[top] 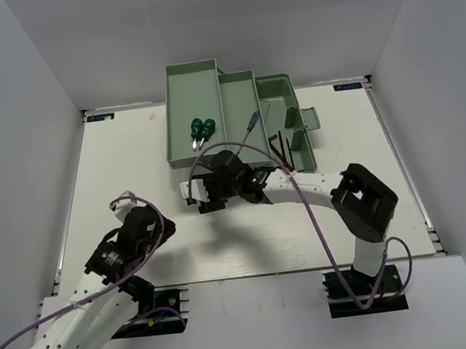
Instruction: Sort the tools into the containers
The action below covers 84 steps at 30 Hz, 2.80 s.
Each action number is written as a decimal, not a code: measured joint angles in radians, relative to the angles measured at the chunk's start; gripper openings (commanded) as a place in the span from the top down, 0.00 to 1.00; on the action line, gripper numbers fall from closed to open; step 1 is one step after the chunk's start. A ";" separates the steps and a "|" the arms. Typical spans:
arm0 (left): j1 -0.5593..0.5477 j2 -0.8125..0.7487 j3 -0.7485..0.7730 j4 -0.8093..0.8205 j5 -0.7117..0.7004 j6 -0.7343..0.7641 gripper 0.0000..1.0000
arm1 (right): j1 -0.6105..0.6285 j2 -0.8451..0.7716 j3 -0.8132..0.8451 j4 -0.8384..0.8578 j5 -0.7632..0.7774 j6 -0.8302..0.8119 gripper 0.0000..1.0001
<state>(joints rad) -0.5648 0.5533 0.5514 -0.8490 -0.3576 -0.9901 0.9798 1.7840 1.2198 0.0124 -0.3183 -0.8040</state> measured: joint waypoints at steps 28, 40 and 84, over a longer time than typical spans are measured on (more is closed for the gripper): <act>0.193 0.672 -0.247 0.970 0.494 -0.085 0.59 | -0.013 -0.254 0.022 -0.260 0.029 0.179 1.00; 0.305 0.951 -0.079 1.141 0.602 -0.083 0.59 | -0.028 -0.404 0.065 -0.334 -0.068 0.229 0.64; 0.333 1.439 0.702 1.462 1.178 0.012 0.63 | -0.901 0.116 0.243 -0.596 0.195 0.780 1.00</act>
<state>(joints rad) -0.2317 1.9926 1.2537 0.6128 0.8207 -0.9779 0.0792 1.8996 1.4628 -0.5835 -0.1230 -0.0238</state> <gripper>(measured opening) 0.372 0.097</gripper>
